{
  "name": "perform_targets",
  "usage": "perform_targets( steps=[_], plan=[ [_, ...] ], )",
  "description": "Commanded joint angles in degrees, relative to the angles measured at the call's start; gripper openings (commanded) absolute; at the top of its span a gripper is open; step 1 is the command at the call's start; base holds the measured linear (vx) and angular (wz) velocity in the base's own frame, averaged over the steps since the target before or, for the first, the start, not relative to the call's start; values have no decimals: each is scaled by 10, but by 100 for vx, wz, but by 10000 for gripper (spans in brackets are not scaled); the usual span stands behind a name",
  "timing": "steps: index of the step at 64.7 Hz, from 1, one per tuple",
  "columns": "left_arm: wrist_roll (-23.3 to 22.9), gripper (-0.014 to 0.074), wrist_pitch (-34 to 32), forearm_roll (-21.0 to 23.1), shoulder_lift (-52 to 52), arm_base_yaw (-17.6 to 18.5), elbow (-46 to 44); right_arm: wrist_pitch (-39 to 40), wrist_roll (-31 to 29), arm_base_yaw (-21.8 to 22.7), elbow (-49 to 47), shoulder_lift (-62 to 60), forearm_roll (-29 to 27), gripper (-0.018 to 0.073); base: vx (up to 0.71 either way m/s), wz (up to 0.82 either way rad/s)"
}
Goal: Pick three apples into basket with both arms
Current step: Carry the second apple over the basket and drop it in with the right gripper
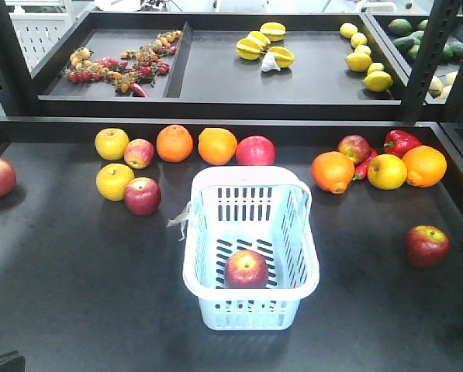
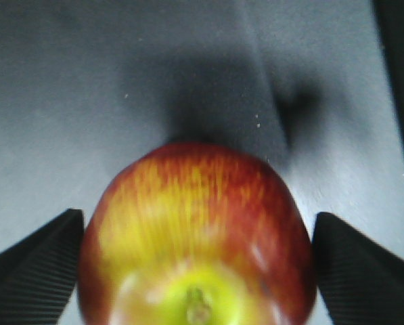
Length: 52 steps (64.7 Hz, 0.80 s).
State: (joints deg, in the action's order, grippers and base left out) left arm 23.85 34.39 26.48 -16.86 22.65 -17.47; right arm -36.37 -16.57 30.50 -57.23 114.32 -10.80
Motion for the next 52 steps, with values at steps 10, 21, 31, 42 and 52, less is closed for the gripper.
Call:
perform_targets(
  steps=[10,21,31,42,52],
  plan=[
    [-5,-8,-34,15,-4,2,-15,-13,-4,2,-17,-29,-4,407,0,0],
    [-5,-8,-34,15,-4,2,-15,-80,-12,2,-49,-55,-19,234,0,0],
    [-5,-8,-34,15,-4,2,-15,-155,-87,2,-91,-111,-121,115,0,0],
    [-5,-8,-34,15,-4,2,-15,-254,-217,2,-104,-196,-327,20,0,0],
    [-6,-8,-34,15,-4,2,-15,-340,-271,-42,-104,-263,-450,-9,0,0]
  ],
)
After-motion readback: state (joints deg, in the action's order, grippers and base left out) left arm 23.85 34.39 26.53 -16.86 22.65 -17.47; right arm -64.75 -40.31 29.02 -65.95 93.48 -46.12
